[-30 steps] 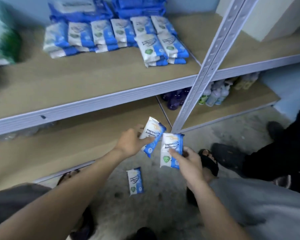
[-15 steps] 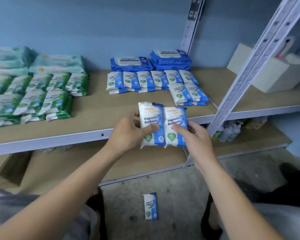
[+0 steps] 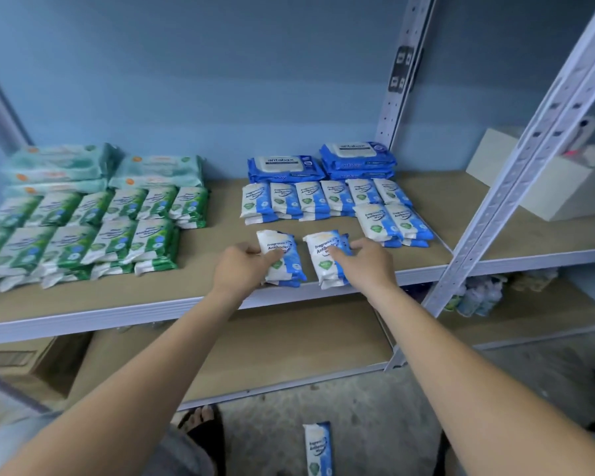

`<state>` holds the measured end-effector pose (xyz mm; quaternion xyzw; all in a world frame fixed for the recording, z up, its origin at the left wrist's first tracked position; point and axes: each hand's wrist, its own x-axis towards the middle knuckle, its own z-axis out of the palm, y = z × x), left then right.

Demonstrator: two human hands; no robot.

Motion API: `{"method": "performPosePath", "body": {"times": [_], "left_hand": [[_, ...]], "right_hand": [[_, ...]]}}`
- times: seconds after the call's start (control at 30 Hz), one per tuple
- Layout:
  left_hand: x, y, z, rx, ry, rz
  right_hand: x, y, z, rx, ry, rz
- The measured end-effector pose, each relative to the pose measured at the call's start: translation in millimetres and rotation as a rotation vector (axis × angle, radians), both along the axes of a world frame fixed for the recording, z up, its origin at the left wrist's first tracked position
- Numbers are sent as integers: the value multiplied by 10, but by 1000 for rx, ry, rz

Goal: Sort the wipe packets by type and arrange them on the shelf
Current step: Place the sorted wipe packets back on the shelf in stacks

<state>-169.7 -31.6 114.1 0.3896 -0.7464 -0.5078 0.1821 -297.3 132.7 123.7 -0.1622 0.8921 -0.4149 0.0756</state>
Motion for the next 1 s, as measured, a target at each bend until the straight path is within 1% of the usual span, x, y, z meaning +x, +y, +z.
{"method": "performPosePath", "body": {"times": [0.07,0.17,0.33,0.47,0.53,0.6,0.7,0.73,0.87,0.93,1.0], "left_hand": [[39,-17,-24,-88,-16,-17],[78,-48,-79,-127,-11,-51],[46,93,-71,-104,47,-88],[-9,139,-63,-62,70,-133],[39,108,-73,-82,58,-172],[111,58,-109,-204,75,-225],[166,4,-186,-320,113,-326],[167,0,-205,-336,120,-343],[50,16,-238,-341,126,-344],[-55,65,-239,-334,135,-346],[-193,111,-257,-332,144,-343]], "right_hand": [[24,57,-7,25,57,22],[67,135,-49,-27,70,54],[167,138,-15,-68,65,117],[169,117,-6,15,95,188],[175,192,-25,30,168,229],[193,298,-56,41,266,328],[209,378,-149,194,436,484],[206,374,-180,212,473,487],[114,322,-295,157,572,406],[17,328,-303,172,616,372],[-101,343,-300,215,702,335]]}}
